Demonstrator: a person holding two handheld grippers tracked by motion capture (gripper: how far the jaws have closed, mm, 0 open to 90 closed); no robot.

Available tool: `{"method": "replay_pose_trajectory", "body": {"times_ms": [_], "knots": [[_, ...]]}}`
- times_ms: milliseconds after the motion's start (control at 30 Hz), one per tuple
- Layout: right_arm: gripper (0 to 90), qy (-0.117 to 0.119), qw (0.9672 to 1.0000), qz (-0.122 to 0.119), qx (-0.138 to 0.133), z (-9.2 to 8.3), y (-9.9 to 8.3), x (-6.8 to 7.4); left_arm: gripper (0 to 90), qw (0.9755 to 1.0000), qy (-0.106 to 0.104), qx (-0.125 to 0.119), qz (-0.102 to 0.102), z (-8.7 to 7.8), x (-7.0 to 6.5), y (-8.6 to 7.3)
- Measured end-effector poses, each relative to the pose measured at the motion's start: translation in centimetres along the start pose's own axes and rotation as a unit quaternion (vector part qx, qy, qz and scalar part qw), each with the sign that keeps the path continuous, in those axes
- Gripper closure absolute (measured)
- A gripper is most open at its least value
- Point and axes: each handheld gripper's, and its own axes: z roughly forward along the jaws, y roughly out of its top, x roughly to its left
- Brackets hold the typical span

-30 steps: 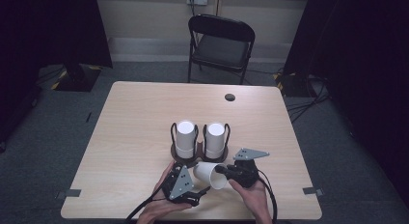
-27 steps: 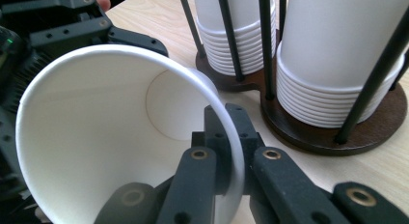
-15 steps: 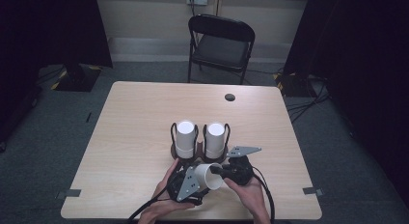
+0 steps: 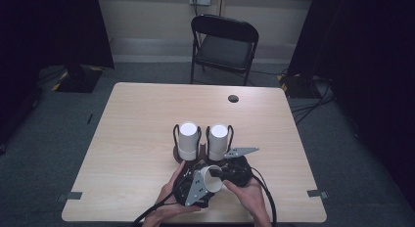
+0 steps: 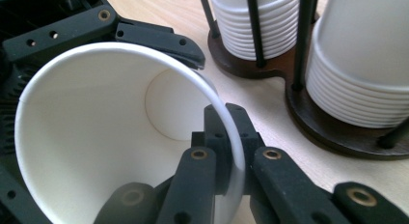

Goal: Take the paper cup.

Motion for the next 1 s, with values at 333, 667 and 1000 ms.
{"method": "replay_pose_trajectory", "body": {"times_ms": [333,667,1000], "knots": [[88.9,0.004,0.9999,-0.001,0.016,0.31,-0.05,0.18,18.1,0.9999,0.000,-0.010,-0.003,0.29,-0.45,0.36],[88.3,-0.001,0.9999,0.004,0.014,0.28,-0.20,0.19,19.8,0.9998,0.001,-0.015,-0.009,0.19,-0.55,0.10],[85.3,-0.003,1.0000,0.003,-0.009,0.26,-0.33,0.48,23.1,0.9990,0.010,-0.029,-0.032,-0.08,-0.27,-0.14]]}}
